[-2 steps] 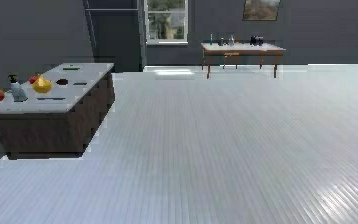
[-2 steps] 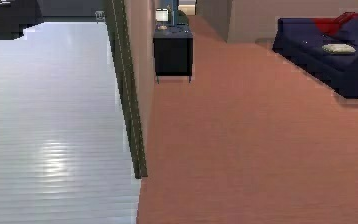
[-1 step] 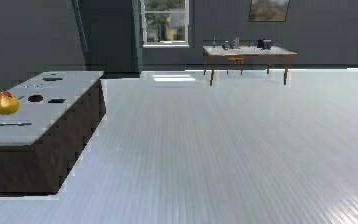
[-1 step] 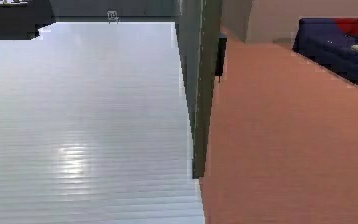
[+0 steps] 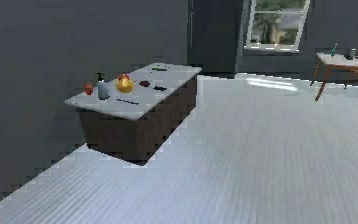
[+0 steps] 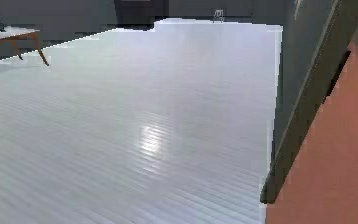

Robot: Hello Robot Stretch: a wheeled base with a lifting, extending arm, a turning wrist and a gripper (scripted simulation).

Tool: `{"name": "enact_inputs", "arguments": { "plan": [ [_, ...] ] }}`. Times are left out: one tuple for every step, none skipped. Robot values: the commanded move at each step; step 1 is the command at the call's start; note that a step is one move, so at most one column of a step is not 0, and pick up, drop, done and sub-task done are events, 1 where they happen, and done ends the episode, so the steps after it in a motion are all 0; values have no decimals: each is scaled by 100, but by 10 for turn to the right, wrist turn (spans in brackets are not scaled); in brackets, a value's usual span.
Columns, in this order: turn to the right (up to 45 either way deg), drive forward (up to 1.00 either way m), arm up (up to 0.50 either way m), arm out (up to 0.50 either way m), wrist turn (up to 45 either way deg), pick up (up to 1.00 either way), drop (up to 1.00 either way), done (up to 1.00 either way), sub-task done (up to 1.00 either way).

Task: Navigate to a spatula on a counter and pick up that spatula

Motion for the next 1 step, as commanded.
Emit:
{"name": "enact_inputs", "arguments": {
  "plan": [
    [0,90,0,0,0,0,0,0,0]
  ]
}}
